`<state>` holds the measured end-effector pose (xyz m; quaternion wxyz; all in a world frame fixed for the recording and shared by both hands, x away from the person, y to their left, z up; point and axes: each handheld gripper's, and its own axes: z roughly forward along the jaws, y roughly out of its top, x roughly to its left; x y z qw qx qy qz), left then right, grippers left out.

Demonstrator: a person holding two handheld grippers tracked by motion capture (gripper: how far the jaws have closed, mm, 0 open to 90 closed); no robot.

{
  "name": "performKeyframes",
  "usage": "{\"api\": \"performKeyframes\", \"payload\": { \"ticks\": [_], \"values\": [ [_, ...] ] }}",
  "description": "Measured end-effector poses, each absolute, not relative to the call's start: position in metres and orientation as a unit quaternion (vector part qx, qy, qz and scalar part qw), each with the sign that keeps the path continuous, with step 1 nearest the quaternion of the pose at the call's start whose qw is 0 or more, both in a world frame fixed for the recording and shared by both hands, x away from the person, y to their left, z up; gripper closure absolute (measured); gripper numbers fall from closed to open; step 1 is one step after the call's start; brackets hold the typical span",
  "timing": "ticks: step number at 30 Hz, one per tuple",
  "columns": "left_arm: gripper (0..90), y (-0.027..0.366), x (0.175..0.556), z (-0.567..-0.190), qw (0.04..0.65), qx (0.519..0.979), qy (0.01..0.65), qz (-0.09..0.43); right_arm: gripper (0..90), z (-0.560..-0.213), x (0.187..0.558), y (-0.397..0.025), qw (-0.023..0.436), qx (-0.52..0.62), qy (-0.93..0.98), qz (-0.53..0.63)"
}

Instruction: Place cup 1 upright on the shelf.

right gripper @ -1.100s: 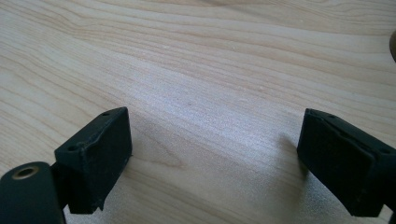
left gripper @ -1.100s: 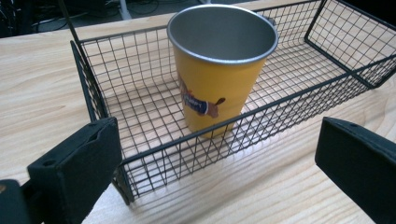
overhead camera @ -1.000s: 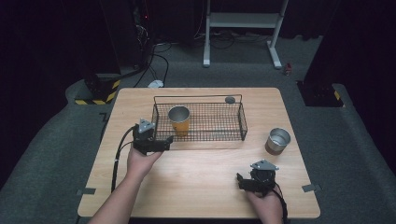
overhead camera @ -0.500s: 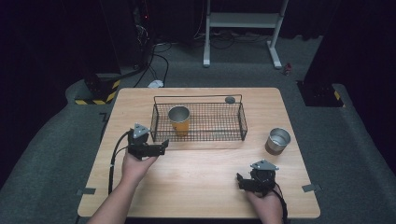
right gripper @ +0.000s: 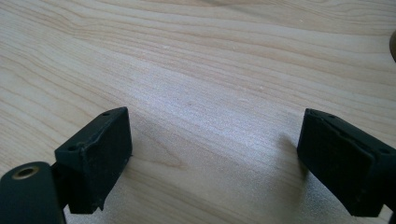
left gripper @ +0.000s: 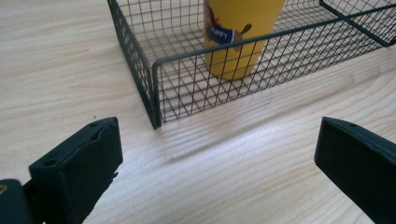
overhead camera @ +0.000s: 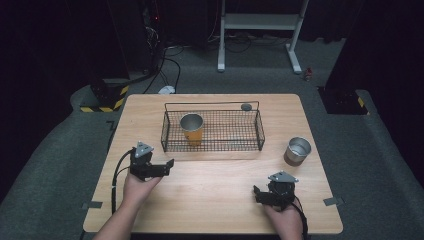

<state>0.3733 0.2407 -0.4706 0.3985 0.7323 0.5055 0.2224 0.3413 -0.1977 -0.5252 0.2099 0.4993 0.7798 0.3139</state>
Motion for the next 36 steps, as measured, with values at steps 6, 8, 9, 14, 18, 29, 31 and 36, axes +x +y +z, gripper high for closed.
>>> {"api": "performKeyframes", "payload": {
  "ticks": [6,8,9,14,18,29,31,36],
  "values": [
    [2.6,0.245,0.365,-0.480,0.399,0.735,0.507,0.208,9.9,-0.525,0.341,-0.198,0.210,0.499,0.780,0.314],
    [2.8,0.246,0.361,-0.485,0.395,0.739,0.505,0.205,9.9,-0.525,0.341,-0.198,0.210,0.499,0.780,0.314],
    [2.8,0.245,0.359,-0.489,0.393,0.741,0.505,0.205,9.9,-0.525,0.341,-0.198,0.210,0.499,0.780,0.314],
    [2.8,0.246,0.352,-0.502,0.379,0.754,0.500,0.194,10.0,-0.525,0.341,-0.198,0.209,0.500,0.780,0.314],
    [3.0,0.250,0.347,-0.511,0.365,0.758,0.506,0.188,10.1,-0.525,0.341,-0.197,0.209,0.500,0.779,0.315],
    [1.9,0.251,0.336,-0.524,0.338,0.776,0.502,0.179,10.3,-0.525,0.341,-0.198,0.209,0.500,0.779,0.315],
    [1.2,0.251,0.335,-0.527,0.334,0.778,0.501,0.180,10.3,-0.525,0.341,-0.198,0.209,0.500,0.779,0.315],
    [0.6,0.248,0.333,-0.527,0.334,0.778,0.499,0.185,10.3,-0.525,0.341,-0.198,0.208,0.500,0.779,0.315]
  ]
}}
